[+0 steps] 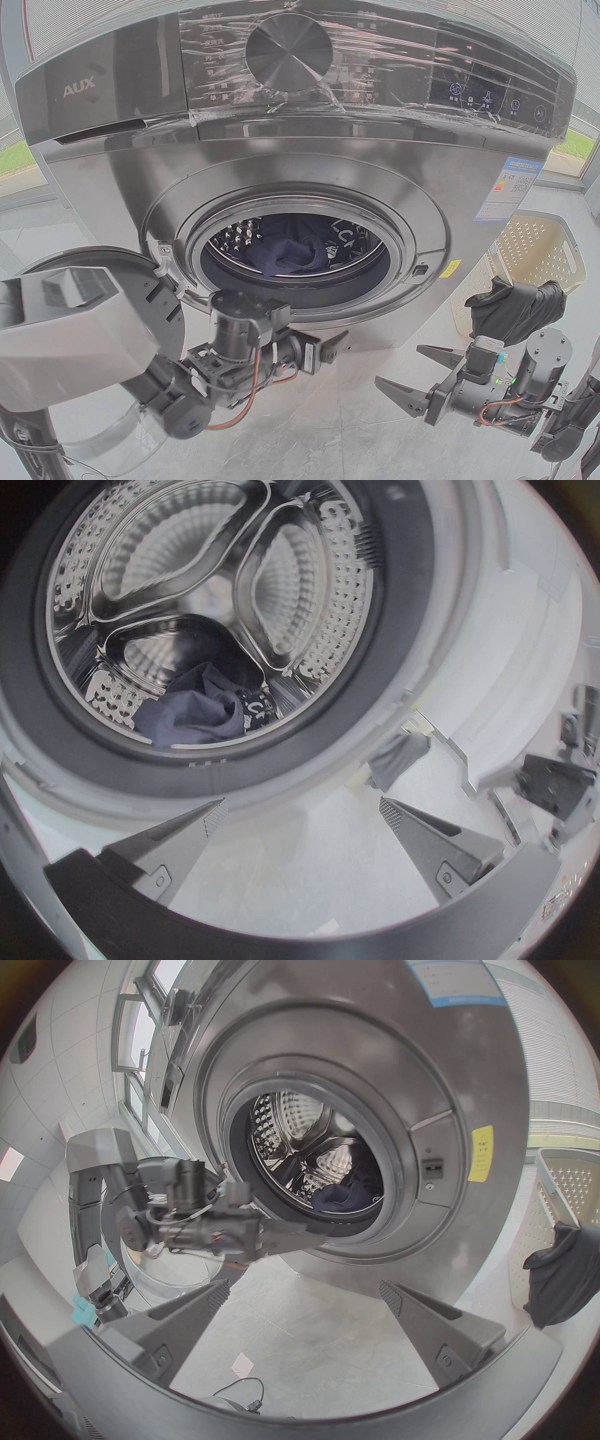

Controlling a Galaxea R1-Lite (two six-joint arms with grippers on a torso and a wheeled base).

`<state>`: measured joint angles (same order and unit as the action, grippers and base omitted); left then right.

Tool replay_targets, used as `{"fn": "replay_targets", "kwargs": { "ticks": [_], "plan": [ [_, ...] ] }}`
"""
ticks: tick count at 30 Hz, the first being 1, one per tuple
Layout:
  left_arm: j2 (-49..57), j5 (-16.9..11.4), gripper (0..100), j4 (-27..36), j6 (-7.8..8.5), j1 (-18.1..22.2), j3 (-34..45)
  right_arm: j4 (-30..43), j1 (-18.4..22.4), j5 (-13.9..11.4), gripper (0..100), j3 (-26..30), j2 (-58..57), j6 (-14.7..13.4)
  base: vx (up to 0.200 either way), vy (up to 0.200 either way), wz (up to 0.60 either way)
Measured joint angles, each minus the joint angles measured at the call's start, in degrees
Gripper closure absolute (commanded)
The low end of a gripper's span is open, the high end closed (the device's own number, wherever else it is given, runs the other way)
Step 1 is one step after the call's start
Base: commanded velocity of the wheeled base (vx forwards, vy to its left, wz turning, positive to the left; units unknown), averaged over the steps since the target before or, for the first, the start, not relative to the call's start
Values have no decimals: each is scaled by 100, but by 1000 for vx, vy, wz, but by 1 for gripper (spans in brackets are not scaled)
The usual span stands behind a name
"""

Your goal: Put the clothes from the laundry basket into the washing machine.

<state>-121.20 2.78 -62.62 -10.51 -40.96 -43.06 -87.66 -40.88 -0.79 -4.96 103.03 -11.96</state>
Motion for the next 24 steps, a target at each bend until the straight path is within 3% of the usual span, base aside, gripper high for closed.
{"fn": "replay_targets", "kwargs": {
  "ticks": [7,13,18,24],
  "plan": [
    [1486,89,0,-363,107,-396,1632,377,52,330,0,299,-900,-33,-171,0,0],
    [2809,246,0,-438,250,-542,2506,1382,373,460,0,389,-2068,85,-200,0,0],
    [3711,321,0,-435,316,-462,3160,2359,857,497,0,395,-2985,189,-200,0,0],
    [4584,318,0,-430,316,-99,3689,3100,1423,506,0,395,-3914,321,-200,0,0]
  ]
}}
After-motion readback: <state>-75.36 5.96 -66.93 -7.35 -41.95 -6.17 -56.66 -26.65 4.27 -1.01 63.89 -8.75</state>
